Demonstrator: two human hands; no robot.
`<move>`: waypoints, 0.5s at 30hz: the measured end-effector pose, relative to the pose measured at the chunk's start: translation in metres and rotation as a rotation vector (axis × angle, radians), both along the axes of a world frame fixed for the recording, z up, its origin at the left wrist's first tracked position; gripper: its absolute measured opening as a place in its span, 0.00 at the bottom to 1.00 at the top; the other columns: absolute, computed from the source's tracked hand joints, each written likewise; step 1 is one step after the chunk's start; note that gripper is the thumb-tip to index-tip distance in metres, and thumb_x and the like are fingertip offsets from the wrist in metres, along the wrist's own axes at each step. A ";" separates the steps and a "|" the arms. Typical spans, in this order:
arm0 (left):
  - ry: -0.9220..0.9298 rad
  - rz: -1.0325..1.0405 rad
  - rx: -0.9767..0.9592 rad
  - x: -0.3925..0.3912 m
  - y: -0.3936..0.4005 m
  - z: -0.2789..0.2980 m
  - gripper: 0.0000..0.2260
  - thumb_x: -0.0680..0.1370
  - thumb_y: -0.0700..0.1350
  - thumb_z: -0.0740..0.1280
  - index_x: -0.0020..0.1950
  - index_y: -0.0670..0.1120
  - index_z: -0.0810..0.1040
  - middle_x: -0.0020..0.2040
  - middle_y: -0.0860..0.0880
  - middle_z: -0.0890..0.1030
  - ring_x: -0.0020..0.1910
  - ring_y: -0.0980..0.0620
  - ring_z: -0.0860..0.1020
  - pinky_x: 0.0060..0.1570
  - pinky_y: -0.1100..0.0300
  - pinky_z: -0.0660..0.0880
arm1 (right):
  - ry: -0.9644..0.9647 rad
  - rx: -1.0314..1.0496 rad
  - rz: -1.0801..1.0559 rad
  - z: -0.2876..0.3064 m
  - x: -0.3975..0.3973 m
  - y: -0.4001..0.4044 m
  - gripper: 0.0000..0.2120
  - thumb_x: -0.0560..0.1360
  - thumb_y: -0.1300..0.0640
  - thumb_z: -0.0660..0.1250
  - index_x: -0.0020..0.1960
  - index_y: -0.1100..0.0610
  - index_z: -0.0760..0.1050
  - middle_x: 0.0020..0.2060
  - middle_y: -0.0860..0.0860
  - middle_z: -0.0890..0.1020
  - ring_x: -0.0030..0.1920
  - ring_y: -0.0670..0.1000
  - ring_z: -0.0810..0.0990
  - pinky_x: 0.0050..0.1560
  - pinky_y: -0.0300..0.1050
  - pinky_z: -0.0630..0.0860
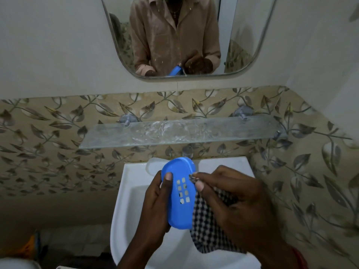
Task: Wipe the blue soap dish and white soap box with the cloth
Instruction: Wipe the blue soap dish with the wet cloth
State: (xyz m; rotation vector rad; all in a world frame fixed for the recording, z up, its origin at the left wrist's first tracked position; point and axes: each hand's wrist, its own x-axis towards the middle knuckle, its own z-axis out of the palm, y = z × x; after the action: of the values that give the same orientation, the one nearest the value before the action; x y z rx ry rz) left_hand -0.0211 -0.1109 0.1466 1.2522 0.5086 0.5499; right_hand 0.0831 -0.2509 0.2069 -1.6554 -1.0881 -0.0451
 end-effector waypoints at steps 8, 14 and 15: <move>0.037 -0.131 0.042 -0.005 -0.003 -0.006 0.15 0.81 0.59 0.63 0.65 0.59 0.80 0.55 0.44 0.87 0.52 0.41 0.86 0.48 0.47 0.85 | 0.007 -0.042 -0.061 0.007 0.009 0.004 0.07 0.76 0.56 0.71 0.53 0.50 0.85 0.38 0.43 0.82 0.41 0.45 0.83 0.42 0.40 0.79; 0.032 -0.079 0.103 -0.011 0.012 -0.001 0.20 0.78 0.64 0.66 0.62 0.52 0.81 0.47 0.44 0.86 0.45 0.44 0.86 0.41 0.54 0.83 | 0.070 0.046 -0.010 -0.009 -0.016 -0.007 0.08 0.75 0.55 0.72 0.53 0.46 0.84 0.37 0.45 0.81 0.39 0.47 0.84 0.40 0.39 0.77; 0.036 -0.105 0.127 -0.011 0.011 -0.001 0.20 0.79 0.64 0.66 0.62 0.52 0.80 0.48 0.44 0.86 0.46 0.44 0.86 0.42 0.53 0.83 | 0.067 0.052 -0.044 -0.008 -0.011 -0.005 0.07 0.75 0.53 0.71 0.52 0.46 0.84 0.37 0.45 0.82 0.39 0.47 0.84 0.40 0.39 0.77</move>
State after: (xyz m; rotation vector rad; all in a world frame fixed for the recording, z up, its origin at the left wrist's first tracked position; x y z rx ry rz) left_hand -0.0325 -0.0995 0.1452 1.4038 0.4408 0.4774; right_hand 0.0719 -0.2560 0.1991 -1.6228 -0.9922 -0.0461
